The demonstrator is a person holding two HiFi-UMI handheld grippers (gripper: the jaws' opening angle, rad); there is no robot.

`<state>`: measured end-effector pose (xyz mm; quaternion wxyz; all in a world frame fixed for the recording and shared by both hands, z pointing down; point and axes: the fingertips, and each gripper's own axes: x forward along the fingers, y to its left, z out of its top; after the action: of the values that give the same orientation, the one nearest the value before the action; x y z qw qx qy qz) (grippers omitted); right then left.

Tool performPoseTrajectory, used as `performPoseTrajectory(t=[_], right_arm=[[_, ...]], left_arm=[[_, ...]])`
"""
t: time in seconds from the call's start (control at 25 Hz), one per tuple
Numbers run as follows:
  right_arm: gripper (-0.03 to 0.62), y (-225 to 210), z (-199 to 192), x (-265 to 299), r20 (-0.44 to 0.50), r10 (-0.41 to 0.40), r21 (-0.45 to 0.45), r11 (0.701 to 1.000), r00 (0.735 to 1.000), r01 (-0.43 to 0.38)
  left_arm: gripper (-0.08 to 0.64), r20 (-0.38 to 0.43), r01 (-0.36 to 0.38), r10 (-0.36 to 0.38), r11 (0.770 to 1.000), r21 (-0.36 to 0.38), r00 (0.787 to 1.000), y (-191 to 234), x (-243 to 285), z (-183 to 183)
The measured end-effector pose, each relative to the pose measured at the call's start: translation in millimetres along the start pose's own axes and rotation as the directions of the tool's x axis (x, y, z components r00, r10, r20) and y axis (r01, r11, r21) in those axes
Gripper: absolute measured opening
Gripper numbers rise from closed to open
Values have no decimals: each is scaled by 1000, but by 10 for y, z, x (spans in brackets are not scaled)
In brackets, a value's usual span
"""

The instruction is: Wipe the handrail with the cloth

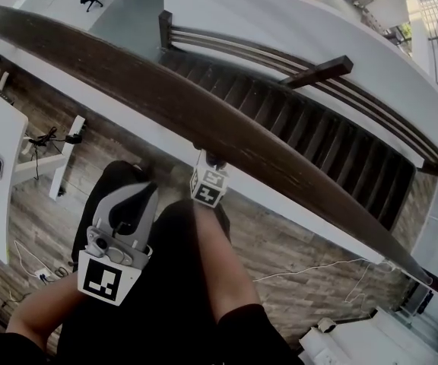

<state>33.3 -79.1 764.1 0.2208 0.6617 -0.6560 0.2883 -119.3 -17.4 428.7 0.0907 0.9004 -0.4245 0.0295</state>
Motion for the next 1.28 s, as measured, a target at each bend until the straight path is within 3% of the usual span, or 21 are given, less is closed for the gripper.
performPoseTrajectory(t=[0.44,1.28], right_arm=[[163,-277,-43,-100,4,14,10,1000,1000,-14],[164,-859,-216,-334,-14,-46,28,999,999,46]], left_arm=[[0,-14,8,-8,1000,-21,1000,-188,70,-31],[0,-33,-3,2,1000,-16,999,-406,80,16]])
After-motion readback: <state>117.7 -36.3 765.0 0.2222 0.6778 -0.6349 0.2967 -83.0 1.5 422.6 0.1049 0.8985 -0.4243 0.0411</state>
